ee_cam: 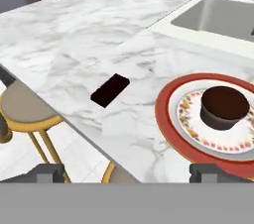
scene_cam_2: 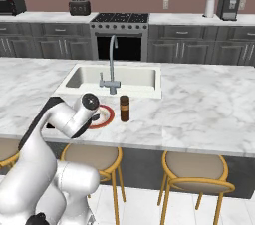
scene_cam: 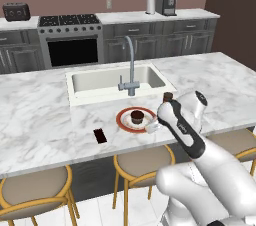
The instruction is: Take the cinnamon bottle from the cabinet and place it on the dining table, next to the plate with the cupcake. Then take the chocolate from the dining counter and place it on the cupcake plate.
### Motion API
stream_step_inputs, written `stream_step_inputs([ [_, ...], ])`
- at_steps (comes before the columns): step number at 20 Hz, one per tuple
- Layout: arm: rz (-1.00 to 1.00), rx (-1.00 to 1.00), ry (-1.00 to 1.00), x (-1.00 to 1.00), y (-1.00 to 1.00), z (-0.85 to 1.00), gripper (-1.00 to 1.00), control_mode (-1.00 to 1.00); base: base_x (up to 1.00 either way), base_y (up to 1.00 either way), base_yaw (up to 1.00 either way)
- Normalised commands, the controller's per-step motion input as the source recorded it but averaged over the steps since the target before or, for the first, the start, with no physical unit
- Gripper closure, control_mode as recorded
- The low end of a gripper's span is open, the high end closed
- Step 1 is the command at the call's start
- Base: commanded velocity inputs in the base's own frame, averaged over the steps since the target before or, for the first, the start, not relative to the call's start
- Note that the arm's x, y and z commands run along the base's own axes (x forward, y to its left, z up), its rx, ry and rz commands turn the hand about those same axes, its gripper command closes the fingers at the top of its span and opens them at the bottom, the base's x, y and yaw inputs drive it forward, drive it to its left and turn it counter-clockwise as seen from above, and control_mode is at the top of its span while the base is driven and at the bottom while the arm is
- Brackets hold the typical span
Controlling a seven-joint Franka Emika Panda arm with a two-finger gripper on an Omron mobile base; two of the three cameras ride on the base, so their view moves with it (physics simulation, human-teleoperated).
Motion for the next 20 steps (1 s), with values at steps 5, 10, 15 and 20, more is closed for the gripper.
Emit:
stream_step_inputs([
  [5, -0.19, -0.07, 0.17, 0.01, 0.70, 0.05, -1.00, -1.00, 0.00, 0.00, 0.00],
  [10, -0.25, -0.05, 0.26, 0.13, 0.63, 0.00, -1.00, -1.00, 0.00, 0.00, 0.00],
  [15, -0.26, -0.04, 0.37, 0.31, 0.52, 0.00, -1.00, -1.00, 0.00, 0.00, 0.00],
  [20, -0.14, -0.03, 0.35, 0.46, 0.33, 0.00, -1.00, -1.00, 0.00, 0.00, 0.00],
])
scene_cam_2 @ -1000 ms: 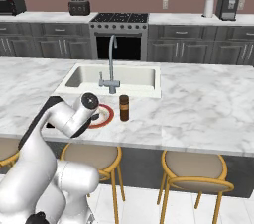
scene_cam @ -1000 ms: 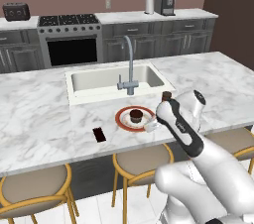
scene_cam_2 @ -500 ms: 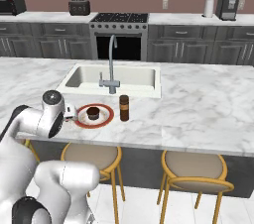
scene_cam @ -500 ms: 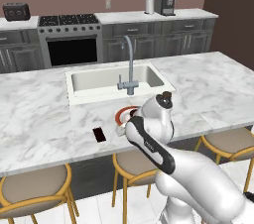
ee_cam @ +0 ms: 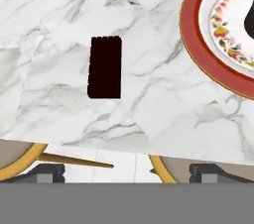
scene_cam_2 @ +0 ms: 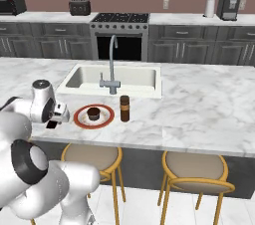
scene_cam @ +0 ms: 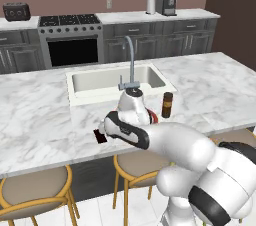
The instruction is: Take the cinnamon bottle from the cabinet and place it on the dining table, next to the plate with the cupcake. Then take the chocolate from the dining counter and place it on the cupcake plate.
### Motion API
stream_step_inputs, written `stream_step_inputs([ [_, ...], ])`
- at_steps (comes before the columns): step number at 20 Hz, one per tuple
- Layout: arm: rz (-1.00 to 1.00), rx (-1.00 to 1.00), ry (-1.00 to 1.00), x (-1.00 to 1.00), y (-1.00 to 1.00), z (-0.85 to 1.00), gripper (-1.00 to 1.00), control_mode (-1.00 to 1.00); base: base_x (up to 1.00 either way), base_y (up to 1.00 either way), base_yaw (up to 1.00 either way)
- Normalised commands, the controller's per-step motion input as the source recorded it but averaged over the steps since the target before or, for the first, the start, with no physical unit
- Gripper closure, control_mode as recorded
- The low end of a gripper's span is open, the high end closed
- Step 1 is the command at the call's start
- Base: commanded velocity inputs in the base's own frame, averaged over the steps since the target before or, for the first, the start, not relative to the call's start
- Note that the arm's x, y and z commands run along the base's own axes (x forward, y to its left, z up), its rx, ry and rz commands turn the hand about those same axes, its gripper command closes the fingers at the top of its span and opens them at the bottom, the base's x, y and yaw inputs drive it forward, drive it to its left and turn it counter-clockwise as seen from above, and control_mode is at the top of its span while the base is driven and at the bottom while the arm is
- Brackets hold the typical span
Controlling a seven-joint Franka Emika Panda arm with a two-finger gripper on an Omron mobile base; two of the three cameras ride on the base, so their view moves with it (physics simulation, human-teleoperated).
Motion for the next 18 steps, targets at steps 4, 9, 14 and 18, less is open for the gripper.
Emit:
stream_step_inputs([
  [4, -0.04, -0.13, 0.16, 0.50, 0.26, 0.00, -1.00, -1.00, 0.00, 0.00, 0.00],
  [9, -0.07, -0.19, 0.02, 0.33, 0.35, -0.17, -1.00, -1.00, 0.00, 0.00, 0.00],
  [14, -0.12, -0.08, 0.01, 0.23, 0.26, -0.33, -1.00, -1.00, 0.00, 0.00, 0.00],
  [18, -0.12, 0.00, 0.04, 0.22, 0.13, -0.34, -1.00, -1.00, 0.00, 0.00, 0.00],
])
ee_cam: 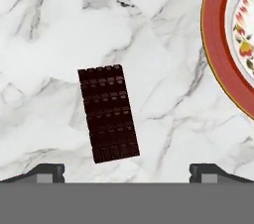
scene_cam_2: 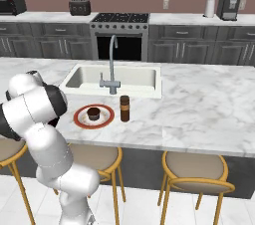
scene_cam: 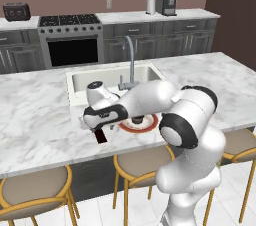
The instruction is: Take the cinnamon bottle from the cabinet and place it on the dining table, next to the plate with the cupcake. Then take the chocolate from the dining counter and place it on the cupcake plate.
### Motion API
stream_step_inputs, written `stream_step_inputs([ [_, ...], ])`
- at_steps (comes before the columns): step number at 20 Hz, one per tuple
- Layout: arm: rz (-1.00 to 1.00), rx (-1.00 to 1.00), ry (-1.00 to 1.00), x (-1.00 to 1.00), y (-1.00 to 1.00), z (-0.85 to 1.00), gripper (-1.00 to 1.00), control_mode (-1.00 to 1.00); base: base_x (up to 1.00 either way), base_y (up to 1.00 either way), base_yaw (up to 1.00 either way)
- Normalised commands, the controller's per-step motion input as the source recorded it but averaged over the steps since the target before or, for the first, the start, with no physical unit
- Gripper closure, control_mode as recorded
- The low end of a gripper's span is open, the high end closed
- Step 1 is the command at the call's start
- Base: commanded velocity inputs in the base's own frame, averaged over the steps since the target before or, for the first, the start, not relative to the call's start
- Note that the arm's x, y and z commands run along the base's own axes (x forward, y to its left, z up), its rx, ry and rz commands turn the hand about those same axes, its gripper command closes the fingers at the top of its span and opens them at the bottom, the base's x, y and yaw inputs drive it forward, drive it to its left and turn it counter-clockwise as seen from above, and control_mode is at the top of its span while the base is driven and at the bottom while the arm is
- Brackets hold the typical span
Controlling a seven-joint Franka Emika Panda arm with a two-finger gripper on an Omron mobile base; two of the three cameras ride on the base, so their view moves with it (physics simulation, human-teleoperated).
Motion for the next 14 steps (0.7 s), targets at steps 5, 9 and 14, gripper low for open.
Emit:
stream_step_inputs([
  [5, -0.11, 0.00, 0.07, 0.13, 0.00, -0.31, -1.00, -1.00, 0.00, 0.00, 0.00],
  [9, -0.05, 0.00, 0.04, 0.02, 0.00, -0.34, -1.00, -1.00, 0.00, 0.00, 0.00],
  [14, -0.02, 0.00, 0.04, 0.09, 0.01, -0.31, -1.00, -1.00, 0.00, 0.00, 0.00],
])
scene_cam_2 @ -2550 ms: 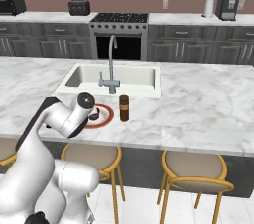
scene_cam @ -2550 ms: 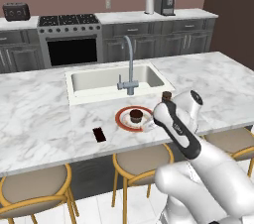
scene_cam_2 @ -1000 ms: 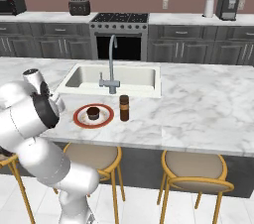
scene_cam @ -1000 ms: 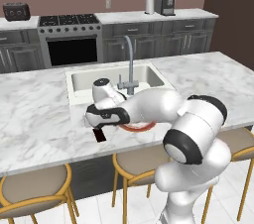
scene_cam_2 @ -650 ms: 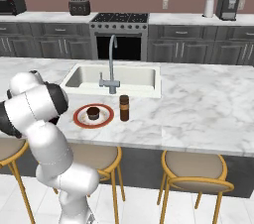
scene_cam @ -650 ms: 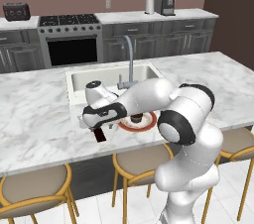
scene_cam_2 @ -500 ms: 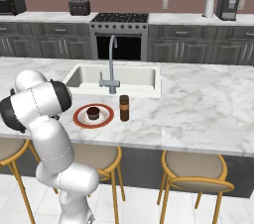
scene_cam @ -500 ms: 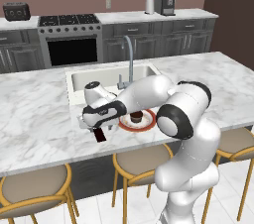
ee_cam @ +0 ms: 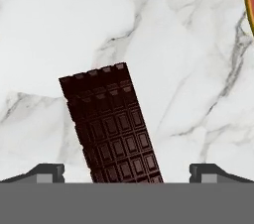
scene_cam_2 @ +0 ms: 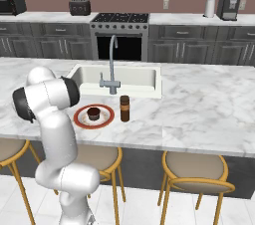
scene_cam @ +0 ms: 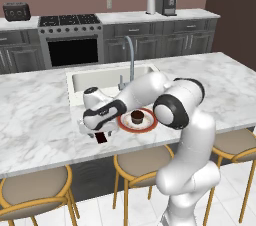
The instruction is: Take the cinnamon bottle from the cabinet and place it on the dining table, next to the plate with the cupcake. Then take the chocolate from the dining counter and place it on the cupcake plate.
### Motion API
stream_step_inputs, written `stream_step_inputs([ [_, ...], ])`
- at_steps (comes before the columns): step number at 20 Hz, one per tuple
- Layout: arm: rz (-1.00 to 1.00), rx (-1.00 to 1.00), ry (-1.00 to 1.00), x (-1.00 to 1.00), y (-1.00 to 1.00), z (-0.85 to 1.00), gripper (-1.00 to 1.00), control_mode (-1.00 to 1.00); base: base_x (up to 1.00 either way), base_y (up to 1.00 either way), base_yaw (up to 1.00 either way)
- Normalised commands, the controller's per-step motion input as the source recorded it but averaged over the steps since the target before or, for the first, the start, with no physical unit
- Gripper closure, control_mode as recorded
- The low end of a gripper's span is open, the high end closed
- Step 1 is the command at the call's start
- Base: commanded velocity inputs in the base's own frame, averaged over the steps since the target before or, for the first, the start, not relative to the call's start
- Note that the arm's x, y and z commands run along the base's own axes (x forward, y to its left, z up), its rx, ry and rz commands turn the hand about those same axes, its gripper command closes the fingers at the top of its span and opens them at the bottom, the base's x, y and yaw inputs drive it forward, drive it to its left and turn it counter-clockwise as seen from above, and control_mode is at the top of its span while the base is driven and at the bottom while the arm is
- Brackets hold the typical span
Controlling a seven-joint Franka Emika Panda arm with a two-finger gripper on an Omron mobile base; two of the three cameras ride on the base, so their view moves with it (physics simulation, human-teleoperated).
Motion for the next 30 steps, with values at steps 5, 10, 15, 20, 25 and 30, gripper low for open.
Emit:
stream_step_inputs([
  [5, 0.00, 0.00, 0.03, 0.14, -0.01, -0.18, -1.00, -1.00, 0.00, 0.00, 0.00],
  [10, 0.01, 0.00, 0.00, 0.00, 0.00, -0.23, -1.00, -1.00, 0.00, 0.00, 0.00],
  [15, 0.01, 0.00, 0.00, -0.01, 0.00, -0.26, -1.00, -1.00, 0.00, 0.00, 0.00],
  [20, 0.01, 0.00, 0.00, -0.06, -0.08, -0.38, -1.00, -1.00, 0.00, 0.00, 0.00],
  [25, 0.01, 0.00, 0.00, -0.12, -0.23, -0.42, -1.00, -1.00, 0.00, 0.00, 0.00],
  [30, 0.02, 0.00, -0.02, -0.13, -0.33, -0.30, -1.00, -1.00, 0.00, 0.00, 0.00],
])
